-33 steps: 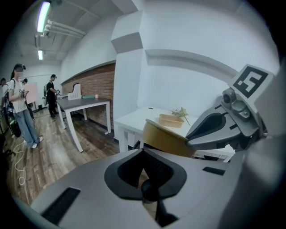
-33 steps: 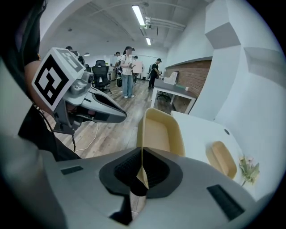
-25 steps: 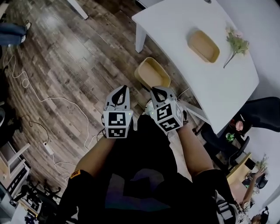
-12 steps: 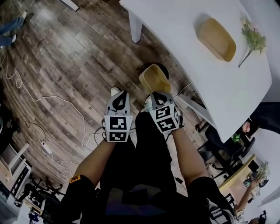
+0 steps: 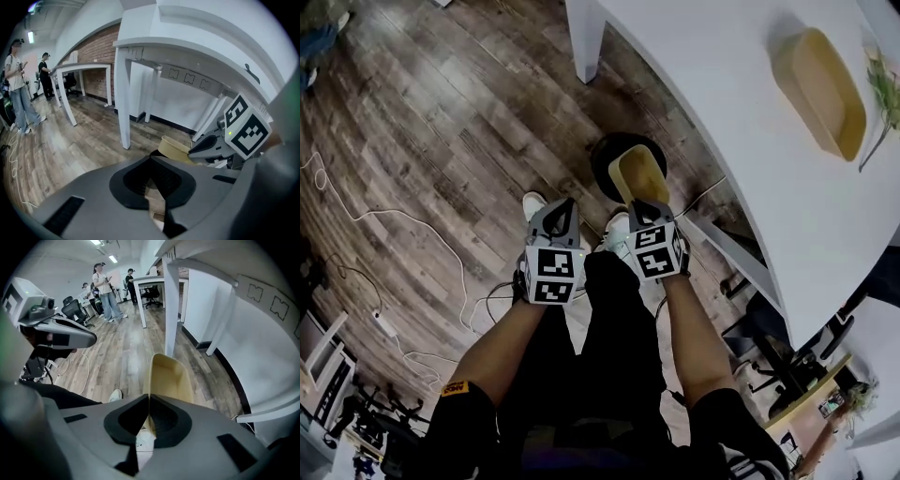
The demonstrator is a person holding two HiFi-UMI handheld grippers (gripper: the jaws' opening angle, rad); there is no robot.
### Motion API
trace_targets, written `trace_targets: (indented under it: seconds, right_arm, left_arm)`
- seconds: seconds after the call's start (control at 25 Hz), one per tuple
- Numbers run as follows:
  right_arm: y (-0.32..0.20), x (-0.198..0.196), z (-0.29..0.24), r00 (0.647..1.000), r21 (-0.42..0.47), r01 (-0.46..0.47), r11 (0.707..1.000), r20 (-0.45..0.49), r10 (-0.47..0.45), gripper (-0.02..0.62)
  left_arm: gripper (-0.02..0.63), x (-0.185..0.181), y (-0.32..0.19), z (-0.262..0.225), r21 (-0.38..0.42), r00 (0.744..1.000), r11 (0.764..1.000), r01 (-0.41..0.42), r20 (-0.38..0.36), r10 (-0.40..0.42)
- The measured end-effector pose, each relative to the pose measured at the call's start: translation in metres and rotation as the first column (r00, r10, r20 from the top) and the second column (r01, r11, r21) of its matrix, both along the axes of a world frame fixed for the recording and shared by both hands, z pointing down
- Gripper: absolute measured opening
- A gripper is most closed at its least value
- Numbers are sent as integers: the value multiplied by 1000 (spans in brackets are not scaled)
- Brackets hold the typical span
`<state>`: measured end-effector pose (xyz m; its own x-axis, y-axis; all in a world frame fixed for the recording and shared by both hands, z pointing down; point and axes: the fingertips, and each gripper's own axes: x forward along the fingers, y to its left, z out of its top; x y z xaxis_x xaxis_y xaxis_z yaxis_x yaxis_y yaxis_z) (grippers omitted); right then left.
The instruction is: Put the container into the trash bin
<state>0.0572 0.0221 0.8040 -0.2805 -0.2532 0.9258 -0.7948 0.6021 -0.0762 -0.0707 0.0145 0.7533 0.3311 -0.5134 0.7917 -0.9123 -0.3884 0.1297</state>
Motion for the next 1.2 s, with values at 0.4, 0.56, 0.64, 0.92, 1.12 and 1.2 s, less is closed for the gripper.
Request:
trace_targets:
  seconds: [0.4,0.56,0.64,0.92,1.12,1.2]
  right_arm:
    - [-11,8,108,998,-85,-57,995,-16,56,26]
    - [-16,7,135,997,-112,-82,990,-9,81,28]
    - [-19,8,145,995,-128,-102,987,-9,101,28]
    - [-19,14,161,988,-189,-151,970,-16,151,29]
    - [-22,17,151,985,-187,-171,967,-7,173,72]
    - [-19,16,136,982,-196,-183,963,1,187,75]
  left_arm:
    - [8,6,-24,91,-54,1000,998,-22,-10,21]
    - [8,4,-33,104,-61,999,998,-35,-9,34]
    - [8,3,-38,105,-58,999,997,-46,-10,45]
    - [8,2,-50,100,-56,998,996,-68,-6,67]
    - [8,3,-50,88,-62,998,996,-69,-12,68]
    - [8,3,-47,77,-67,998,995,-69,-13,68]
